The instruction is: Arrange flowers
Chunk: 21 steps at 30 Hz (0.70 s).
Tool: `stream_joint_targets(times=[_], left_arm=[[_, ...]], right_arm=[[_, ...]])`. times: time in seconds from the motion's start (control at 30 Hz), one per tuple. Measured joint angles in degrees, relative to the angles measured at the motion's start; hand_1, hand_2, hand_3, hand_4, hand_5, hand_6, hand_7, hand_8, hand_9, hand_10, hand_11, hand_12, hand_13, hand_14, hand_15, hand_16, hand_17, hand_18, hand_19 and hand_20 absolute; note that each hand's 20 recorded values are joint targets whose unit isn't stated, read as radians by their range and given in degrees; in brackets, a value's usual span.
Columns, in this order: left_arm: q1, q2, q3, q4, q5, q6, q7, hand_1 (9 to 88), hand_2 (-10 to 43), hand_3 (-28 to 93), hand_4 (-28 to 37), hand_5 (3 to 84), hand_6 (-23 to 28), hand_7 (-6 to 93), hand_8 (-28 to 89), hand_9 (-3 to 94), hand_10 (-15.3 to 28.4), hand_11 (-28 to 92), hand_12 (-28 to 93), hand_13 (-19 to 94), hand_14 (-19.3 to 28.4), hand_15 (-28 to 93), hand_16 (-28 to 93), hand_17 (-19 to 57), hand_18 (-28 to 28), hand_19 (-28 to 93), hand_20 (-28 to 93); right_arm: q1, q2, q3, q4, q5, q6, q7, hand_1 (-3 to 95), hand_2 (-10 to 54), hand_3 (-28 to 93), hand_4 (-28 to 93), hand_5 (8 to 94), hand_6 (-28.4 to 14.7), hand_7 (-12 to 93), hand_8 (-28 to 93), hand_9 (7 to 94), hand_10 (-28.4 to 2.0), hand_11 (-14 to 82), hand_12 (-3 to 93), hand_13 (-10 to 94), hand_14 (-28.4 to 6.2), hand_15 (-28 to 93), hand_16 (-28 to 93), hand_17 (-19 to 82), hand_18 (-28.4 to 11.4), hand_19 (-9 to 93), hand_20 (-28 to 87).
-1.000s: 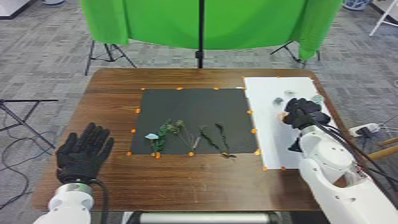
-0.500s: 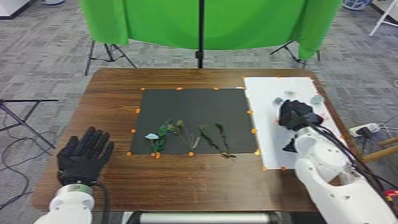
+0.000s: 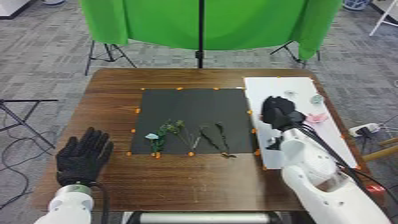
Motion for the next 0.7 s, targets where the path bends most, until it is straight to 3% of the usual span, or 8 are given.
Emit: stream_joint_targets(times=[0.17,0.37,0.7], left_arm=[[0.94,0.03,-0.24,-0.44,-0.07,0.03,0.19,28.4,16.6,82,-28.3,49.9,11.5,14.4,-10,41.7,16.6,31,11,30,17.3,49,-10,-7.9,14.6,44,17],[0.7,0.27,0.37,-0.42,-0.06,-0.01,0.31,28.3,16.6,82,-28.3,50.0,11.5,14.5,-10,41.8,16.6,31,11,30,17.3,49,-10,-7.8,14.6,44,17],[-2.47,2.37,2.91,0.72,-0.45,-0.34,0.37,28.3,16.4,82,-28.3,50.2,11.5,14.5,-10,42.0,16.7,30,11,31,17.3,48,-10,-7.8,14.6,44,17]], right_arm=[[10.52,-3.88,-10.84,3.48,2.18,-0.14,-6.12,61.1,-9.5,71,-28,74.9,0.2,45,4,87.5,-10.7,10.7,40.8,74,-6.4,35,40,34,-22.1,86,36],[21.34,-14.58,-19.38,15.01,-0.35,-1.34,-15.09,60.8,-9.5,71,-28,74.7,0.6,46,3,87.5,-10.5,11.0,40.6,74,-6.2,36,40,34,-22.1,86,36],[23.86,-28.41,-20.09,26.02,-8.93,-2.87,-15.21,60.6,-9.5,72,-28,73.1,0.6,47,1,86.4,-10.4,10.8,40.3,74,-5.9,35,40,34,-21.7,86,36]])
